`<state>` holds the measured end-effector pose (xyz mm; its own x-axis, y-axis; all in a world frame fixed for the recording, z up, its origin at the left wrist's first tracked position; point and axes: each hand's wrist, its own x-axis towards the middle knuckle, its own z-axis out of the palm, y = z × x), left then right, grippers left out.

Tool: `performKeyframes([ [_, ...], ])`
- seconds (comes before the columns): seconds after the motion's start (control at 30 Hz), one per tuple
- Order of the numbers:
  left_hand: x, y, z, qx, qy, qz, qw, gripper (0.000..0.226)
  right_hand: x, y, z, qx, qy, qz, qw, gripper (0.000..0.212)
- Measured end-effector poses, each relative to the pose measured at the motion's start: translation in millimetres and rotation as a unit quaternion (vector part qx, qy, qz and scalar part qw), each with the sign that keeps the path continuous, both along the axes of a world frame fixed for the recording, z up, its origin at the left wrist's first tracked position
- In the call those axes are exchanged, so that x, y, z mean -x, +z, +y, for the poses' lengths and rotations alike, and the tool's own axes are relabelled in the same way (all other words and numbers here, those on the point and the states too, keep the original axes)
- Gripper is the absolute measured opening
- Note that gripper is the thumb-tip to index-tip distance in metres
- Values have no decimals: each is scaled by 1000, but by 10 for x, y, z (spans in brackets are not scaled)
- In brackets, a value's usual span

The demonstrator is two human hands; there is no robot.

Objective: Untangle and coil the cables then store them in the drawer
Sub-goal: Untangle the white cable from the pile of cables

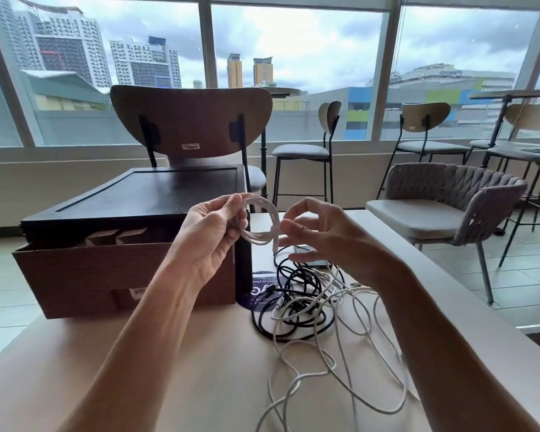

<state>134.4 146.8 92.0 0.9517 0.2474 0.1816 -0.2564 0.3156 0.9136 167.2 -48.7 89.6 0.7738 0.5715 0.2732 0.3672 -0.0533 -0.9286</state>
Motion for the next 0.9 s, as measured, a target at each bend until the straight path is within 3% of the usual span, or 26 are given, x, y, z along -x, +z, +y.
performKeyframes([
  [0.07, 24, 29, 5, -55, -31, 13, 998, 18, 3, -1, 4, 2, -7, 7, 1000, 29],
  [0.17, 93, 64, -31, -160, -44, 27, 986, 24, 9, -16, 41, -1, -17, -8, 1000, 29],
  [0.4, 412, -23, 47, -345, 22, 56, 937, 20, 86, 7, 37, 76, 56, 27, 995, 26],
  [0.53, 669, -260, 277, -354, -6, 124, 927, 21, 172, 56, 25, 131, 57, -3, 990, 25],
  [0.63, 847, -516, 476, -362, -20, 173, 916, 22, 279, 104, -58, 116, 30, -22, 993, 25],
  [0.77, 962, -847, 665, -431, 32, 239, 870, 20, 499, -56, -137, 123, 30, -3, 992, 23],
  [0.9, 886, -1111, 778, -442, 119, 285, 842, 24, 657, -213, -297, 168, 17, 13, 986, 21],
])
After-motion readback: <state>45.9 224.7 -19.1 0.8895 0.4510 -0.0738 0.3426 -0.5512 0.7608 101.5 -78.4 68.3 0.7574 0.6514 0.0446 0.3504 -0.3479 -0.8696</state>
